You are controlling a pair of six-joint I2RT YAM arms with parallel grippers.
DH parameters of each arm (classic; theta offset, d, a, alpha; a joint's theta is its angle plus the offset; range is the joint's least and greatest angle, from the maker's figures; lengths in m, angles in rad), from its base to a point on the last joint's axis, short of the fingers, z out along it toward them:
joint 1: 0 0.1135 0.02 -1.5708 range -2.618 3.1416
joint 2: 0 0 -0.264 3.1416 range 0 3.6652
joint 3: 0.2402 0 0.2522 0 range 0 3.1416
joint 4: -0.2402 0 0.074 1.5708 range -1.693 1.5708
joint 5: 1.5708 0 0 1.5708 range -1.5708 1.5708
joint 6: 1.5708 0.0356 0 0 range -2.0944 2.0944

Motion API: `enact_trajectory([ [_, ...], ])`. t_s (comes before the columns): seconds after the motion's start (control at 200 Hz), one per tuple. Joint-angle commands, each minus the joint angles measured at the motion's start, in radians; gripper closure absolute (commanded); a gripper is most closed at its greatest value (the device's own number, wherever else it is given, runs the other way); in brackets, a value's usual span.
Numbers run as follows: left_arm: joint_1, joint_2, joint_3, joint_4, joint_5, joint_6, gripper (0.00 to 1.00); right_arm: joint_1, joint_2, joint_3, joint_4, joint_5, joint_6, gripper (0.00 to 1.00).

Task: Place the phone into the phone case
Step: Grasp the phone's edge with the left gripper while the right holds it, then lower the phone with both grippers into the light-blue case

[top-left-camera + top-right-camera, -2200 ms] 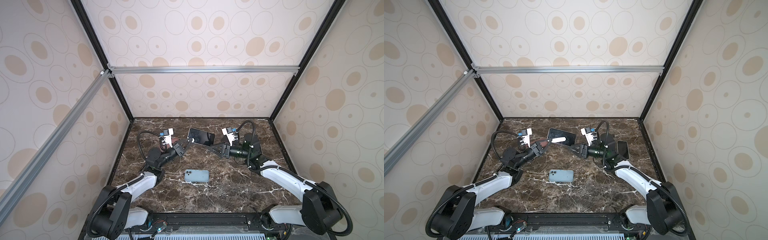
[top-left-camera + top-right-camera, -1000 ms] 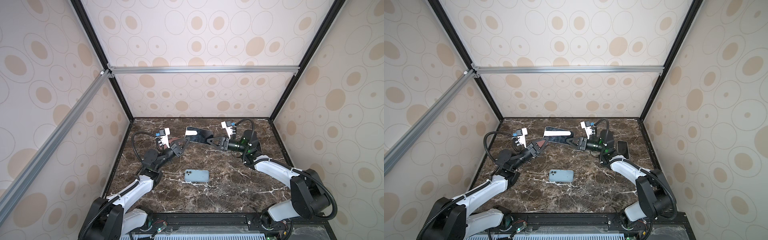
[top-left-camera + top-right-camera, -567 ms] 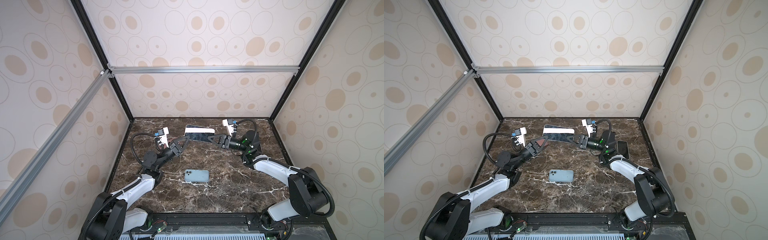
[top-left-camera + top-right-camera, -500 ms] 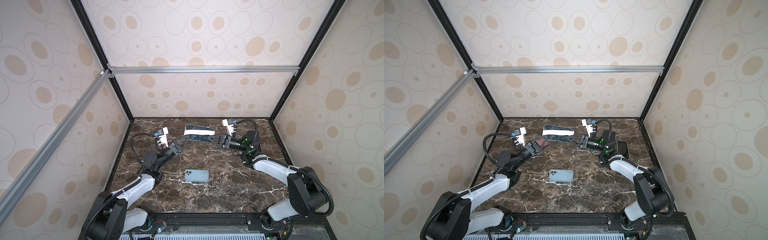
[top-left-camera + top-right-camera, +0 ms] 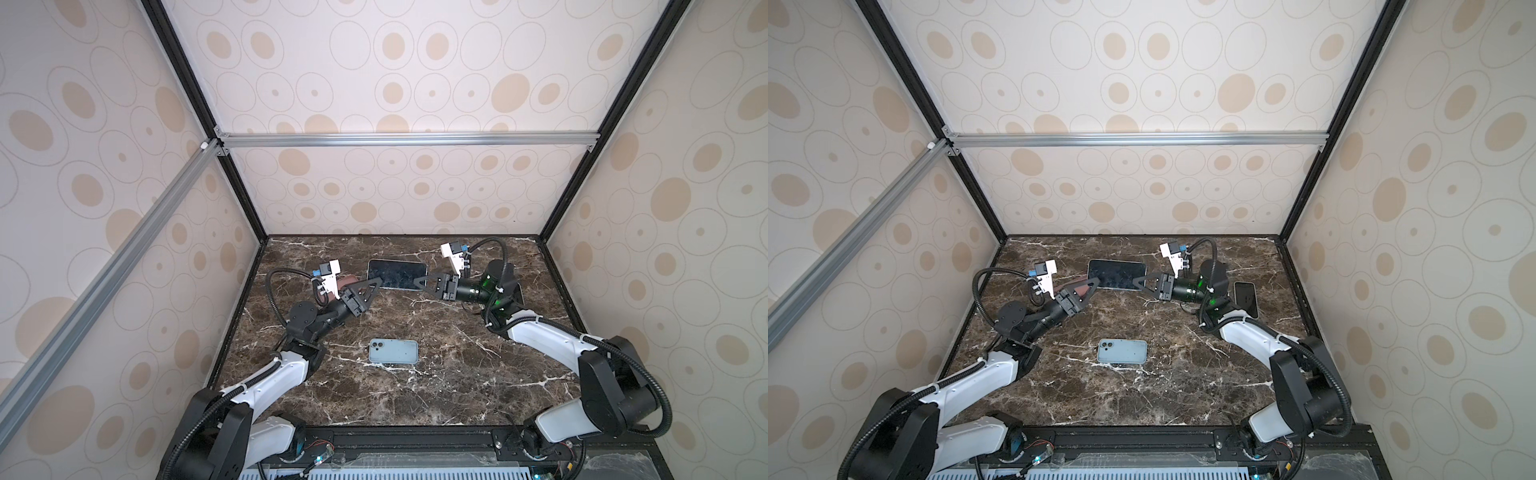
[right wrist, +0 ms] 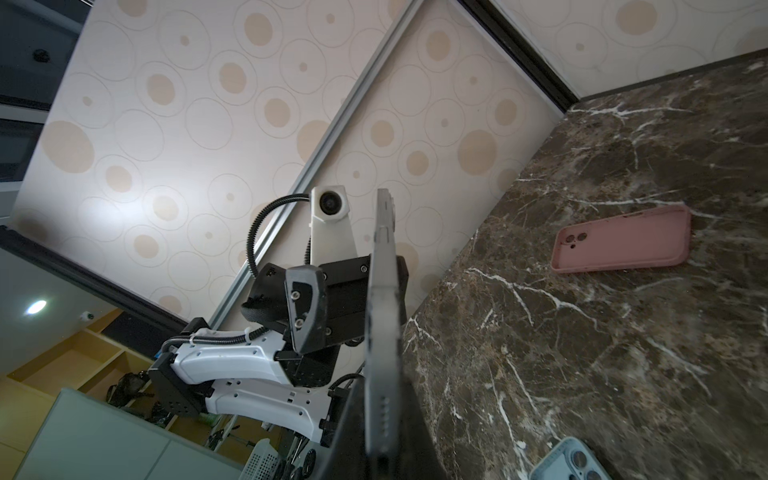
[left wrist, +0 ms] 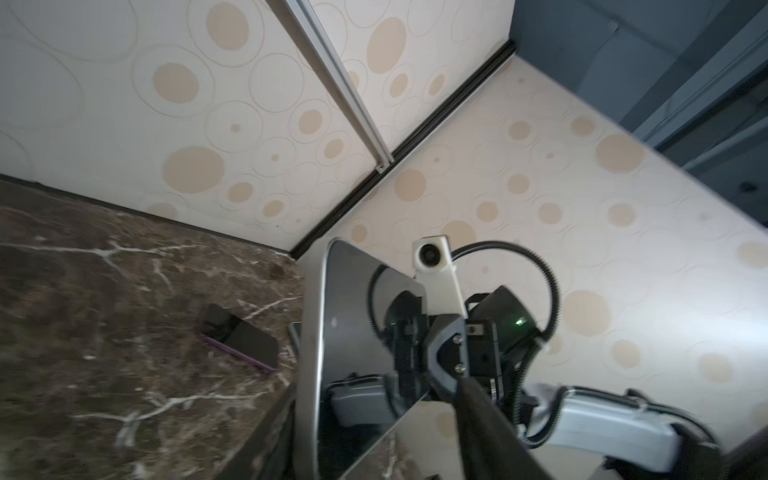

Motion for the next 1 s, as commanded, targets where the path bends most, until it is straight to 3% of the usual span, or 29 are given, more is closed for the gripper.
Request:
enact_trajectory([
  [0.0,0.006,-0.061,0.030,-0.261,-0.037,0.152,0.23,0.002,-0.061,0.049,-0.155,0.054,-0.105,1.00],
  [0.18,0.006,-0.102,0.039,-0.510,-0.106,0.271,0.04,0.001,-0.091,0.058,-0.391,0.124,-0.223,1.00],
  [0.36,0.006,-0.105,0.042,-0.676,-0.165,0.346,0.03,0.001,-0.098,0.045,-0.486,0.137,-0.261,1.00],
  [0.785,0.006,-0.101,-0.055,-0.841,-0.212,0.401,0.15,0.045,-0.066,-0.022,-0.693,0.220,-0.284,1.00],
  [0.99,0.005,-0.069,-0.101,-0.828,-0.192,0.374,0.27,0.096,-0.037,-0.058,-0.697,0.244,-0.249,1.00],
])
